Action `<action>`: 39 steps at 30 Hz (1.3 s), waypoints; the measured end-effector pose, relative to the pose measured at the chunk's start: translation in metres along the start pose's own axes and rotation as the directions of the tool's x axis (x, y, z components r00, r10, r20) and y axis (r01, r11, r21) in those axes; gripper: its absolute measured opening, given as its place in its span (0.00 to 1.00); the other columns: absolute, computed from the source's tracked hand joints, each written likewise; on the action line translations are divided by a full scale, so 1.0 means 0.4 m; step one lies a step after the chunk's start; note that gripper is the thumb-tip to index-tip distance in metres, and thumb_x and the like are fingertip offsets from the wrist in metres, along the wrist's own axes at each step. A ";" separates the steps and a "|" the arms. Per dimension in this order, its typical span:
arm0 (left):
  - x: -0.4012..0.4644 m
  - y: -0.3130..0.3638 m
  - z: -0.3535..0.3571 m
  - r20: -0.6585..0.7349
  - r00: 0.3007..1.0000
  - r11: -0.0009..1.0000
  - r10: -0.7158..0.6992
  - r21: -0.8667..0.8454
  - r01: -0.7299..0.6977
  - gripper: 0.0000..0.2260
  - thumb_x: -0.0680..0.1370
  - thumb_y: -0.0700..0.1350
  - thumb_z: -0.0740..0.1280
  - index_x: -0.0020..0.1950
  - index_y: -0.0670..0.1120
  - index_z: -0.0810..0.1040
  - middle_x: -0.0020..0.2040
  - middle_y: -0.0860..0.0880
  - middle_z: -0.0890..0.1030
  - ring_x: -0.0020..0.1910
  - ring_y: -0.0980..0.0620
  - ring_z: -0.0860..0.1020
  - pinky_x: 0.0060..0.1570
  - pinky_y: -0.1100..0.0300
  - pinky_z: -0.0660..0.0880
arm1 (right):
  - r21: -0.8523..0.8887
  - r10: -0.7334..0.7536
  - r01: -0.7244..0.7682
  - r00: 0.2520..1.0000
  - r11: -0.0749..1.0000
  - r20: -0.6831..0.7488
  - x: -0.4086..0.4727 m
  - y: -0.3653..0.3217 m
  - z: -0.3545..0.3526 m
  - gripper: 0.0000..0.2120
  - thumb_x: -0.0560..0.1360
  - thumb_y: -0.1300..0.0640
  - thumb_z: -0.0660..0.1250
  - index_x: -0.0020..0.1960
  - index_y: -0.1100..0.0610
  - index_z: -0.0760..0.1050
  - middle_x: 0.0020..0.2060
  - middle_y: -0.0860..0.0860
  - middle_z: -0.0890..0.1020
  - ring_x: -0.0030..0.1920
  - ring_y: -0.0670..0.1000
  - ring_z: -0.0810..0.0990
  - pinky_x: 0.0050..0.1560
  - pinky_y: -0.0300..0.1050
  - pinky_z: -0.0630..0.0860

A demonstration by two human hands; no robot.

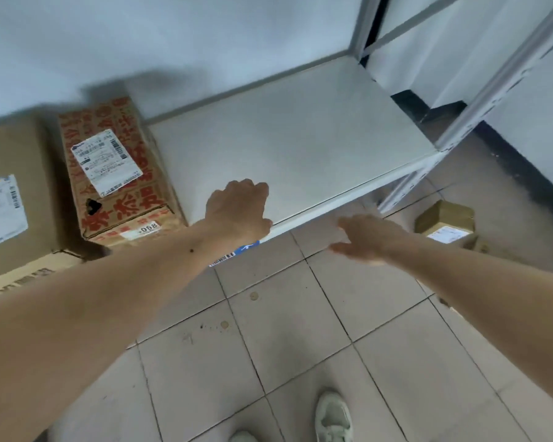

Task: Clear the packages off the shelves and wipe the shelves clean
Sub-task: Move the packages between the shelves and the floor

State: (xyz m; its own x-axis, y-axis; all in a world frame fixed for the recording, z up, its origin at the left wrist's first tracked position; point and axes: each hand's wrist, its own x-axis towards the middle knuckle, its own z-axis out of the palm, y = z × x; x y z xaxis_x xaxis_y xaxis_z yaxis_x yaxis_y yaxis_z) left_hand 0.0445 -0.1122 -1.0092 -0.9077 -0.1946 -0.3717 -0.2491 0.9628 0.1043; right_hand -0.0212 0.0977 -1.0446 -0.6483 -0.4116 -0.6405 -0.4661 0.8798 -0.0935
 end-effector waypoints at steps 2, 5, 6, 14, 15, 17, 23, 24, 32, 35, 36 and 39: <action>0.010 0.097 0.017 0.026 0.998 0.998 0.065 0.019 -0.066 0.18 0.77 0.50 0.67 0.66 0.48 0.72 0.60 0.48 0.75 0.62 0.45 0.72 0.54 0.54 0.67 | 0.045 0.044 -0.044 0.999 0.998 -0.002 -0.045 0.093 0.028 0.27 0.80 0.38 0.60 0.71 0.54 0.67 0.67 0.53 0.74 0.67 0.57 0.73 0.64 0.57 0.73; 0.020 0.253 0.044 0.063 0.987 0.988 0.148 0.024 -0.150 0.17 0.78 0.51 0.66 0.65 0.48 0.72 0.61 0.48 0.74 0.63 0.46 0.72 0.56 0.54 0.68 | 0.094 0.128 -0.127 0.992 0.987 -0.003 -0.115 0.228 0.077 0.28 0.80 0.38 0.59 0.73 0.53 0.65 0.66 0.53 0.74 0.66 0.56 0.73 0.61 0.53 0.74; 0.023 0.313 0.058 0.081 0.981 0.983 0.177 0.030 -0.180 0.17 0.78 0.51 0.66 0.65 0.48 0.73 0.61 0.48 0.74 0.63 0.46 0.72 0.57 0.54 0.68 | 0.113 0.157 -0.156 0.988 0.981 0.000 -0.142 0.280 0.097 0.28 0.80 0.37 0.59 0.73 0.53 0.65 0.66 0.53 0.74 0.66 0.56 0.73 0.60 0.52 0.74; 0.018 0.719 0.189 0.177 0.938 0.951 0.297 0.034 -0.307 0.18 0.77 0.53 0.68 0.64 0.47 0.74 0.63 0.48 0.76 0.64 0.46 0.74 0.62 0.51 0.72 | 0.254 0.292 -0.293 0.955 0.922 0.041 -0.308 0.650 0.284 0.22 0.77 0.35 0.61 0.60 0.51 0.71 0.59 0.51 0.77 0.60 0.56 0.75 0.60 0.56 0.74; 0.017 0.759 0.204 0.188 0.935 0.948 0.301 0.050 -0.315 0.18 0.77 0.53 0.68 0.64 0.47 0.74 0.63 0.48 0.76 0.64 0.46 0.74 0.62 0.51 0.72 | 0.265 0.296 -0.297 0.954 0.917 0.045 -0.324 0.688 0.303 0.21 0.77 0.35 0.61 0.58 0.51 0.71 0.60 0.51 0.76 0.60 0.56 0.74 0.60 0.56 0.75; 0.013 0.851 0.239 0.209 0.929 0.941 0.307 0.082 -0.329 0.18 0.77 0.53 0.67 0.64 0.48 0.74 0.64 0.48 0.76 0.64 0.46 0.74 0.62 0.52 0.71 | 0.293 0.305 -0.309 0.950 0.905 0.061 -0.367 0.772 0.338 0.23 0.78 0.37 0.62 0.64 0.51 0.70 0.63 0.50 0.74 0.61 0.55 0.74 0.59 0.54 0.75; 0.030 1.054 0.330 0.302 0.912 0.929 0.277 0.160 -0.335 0.19 0.78 0.54 0.66 0.66 0.49 0.73 0.65 0.49 0.75 0.66 0.47 0.72 0.61 0.53 0.72 | 0.394 0.365 -0.381 0.923 0.836 0.118 -0.459 0.991 0.431 0.25 0.79 0.40 0.63 0.71 0.50 0.66 0.65 0.49 0.73 0.67 0.55 0.71 0.60 0.52 0.73; 0.040 1.075 0.340 0.316 0.909 0.927 0.272 0.166 -0.336 0.20 0.78 0.54 0.66 0.67 0.49 0.72 0.66 0.49 0.75 0.67 0.47 0.72 0.61 0.53 0.72 | 0.394 0.378 -0.399 0.916 0.828 0.133 -0.466 1.018 0.441 0.25 0.79 0.40 0.62 0.72 0.50 0.65 0.66 0.49 0.73 0.67 0.55 0.70 0.59 0.51 0.73; 0.156 1.203 0.403 0.416 0.873 0.914 0.256 0.191 -0.359 0.20 0.78 0.54 0.65 0.68 0.48 0.72 0.66 0.49 0.75 0.66 0.47 0.72 0.59 0.54 0.72 | 0.423 0.462 -0.495 0.867 0.759 0.186 -0.437 1.187 0.477 0.27 0.78 0.40 0.62 0.73 0.50 0.64 0.66 0.49 0.75 0.66 0.55 0.74 0.61 0.54 0.74; 0.217 1.240 0.448 0.436 0.867 0.921 0.240 0.179 -0.345 0.20 0.77 0.54 0.65 0.67 0.48 0.72 0.66 0.49 0.75 0.65 0.48 0.73 0.58 0.54 0.73 | 0.440 0.509 -0.531 0.842 0.724 0.178 -0.400 1.238 0.489 0.24 0.79 0.42 0.62 0.70 0.52 0.65 0.62 0.50 0.77 0.64 0.56 0.75 0.57 0.52 0.75; 0.234 1.254 0.467 0.443 0.864 0.922 0.237 0.176 -0.344 0.20 0.77 0.54 0.66 0.66 0.48 0.72 0.65 0.49 0.76 0.65 0.48 0.73 0.58 0.53 0.73 | 0.455 0.524 -0.546 0.831 0.703 0.186 -0.385 1.256 0.496 0.20 0.79 0.43 0.62 0.66 0.53 0.66 0.57 0.50 0.77 0.62 0.57 0.76 0.53 0.50 0.74; 0.275 1.283 0.531 0.461 0.856 0.917 0.234 0.187 -0.351 0.19 0.77 0.54 0.65 0.65 0.48 0.71 0.64 0.49 0.76 0.64 0.47 0.73 0.53 0.54 0.73 | 0.513 0.565 -0.575 0.802 0.638 0.196 -0.344 1.296 0.520 0.15 0.79 0.45 0.63 0.60 0.54 0.67 0.52 0.51 0.73 0.61 0.57 0.75 0.48 0.48 0.69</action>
State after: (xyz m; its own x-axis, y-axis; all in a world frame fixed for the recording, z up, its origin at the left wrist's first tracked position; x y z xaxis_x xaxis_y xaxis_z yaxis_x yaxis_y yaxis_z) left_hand -0.1114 0.4005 -1.1927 -0.6793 0.1448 -0.7195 0.1537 0.9867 0.0534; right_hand -0.0482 0.6599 -1.1635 -0.6648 0.2135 -0.7159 0.3838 0.9197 -0.0822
